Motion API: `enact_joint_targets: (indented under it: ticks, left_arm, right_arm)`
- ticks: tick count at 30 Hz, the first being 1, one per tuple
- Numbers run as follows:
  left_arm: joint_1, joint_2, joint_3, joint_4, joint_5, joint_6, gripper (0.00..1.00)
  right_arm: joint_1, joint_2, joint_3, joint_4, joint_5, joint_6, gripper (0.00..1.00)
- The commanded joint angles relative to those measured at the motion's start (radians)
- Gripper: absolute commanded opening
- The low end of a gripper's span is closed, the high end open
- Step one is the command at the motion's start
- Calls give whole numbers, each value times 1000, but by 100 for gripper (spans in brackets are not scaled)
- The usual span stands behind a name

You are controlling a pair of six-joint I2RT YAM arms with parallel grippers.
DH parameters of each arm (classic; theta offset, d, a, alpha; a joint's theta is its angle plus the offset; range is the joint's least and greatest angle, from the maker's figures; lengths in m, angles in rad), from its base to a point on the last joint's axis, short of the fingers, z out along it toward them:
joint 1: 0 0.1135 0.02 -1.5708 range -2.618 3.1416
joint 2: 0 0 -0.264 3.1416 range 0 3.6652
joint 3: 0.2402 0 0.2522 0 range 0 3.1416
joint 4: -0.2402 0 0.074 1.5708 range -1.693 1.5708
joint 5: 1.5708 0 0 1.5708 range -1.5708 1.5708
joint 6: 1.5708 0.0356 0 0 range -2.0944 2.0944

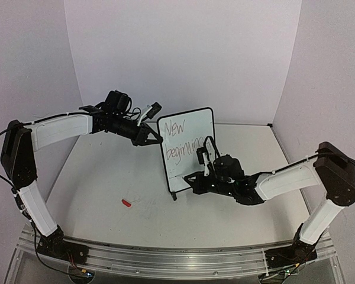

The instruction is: Write a sentence on the whiteboard

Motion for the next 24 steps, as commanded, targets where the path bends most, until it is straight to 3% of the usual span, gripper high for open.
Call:
enact_joint_targets:
  ticks: [1,6,24]
  left_arm:
    - [-26,13,-10,-117,-30,38,0]
    - [-26,12,-8,-116,-28,40,0]
    - [-26,13,-8,-118,-33,41,0]
  right_arm:
    - [-4,-44,-1,38,4,-16,0]
    - [-6,-62,20,46,-126,-57,0]
    - [-47,15,94,54,-134,-44,0]
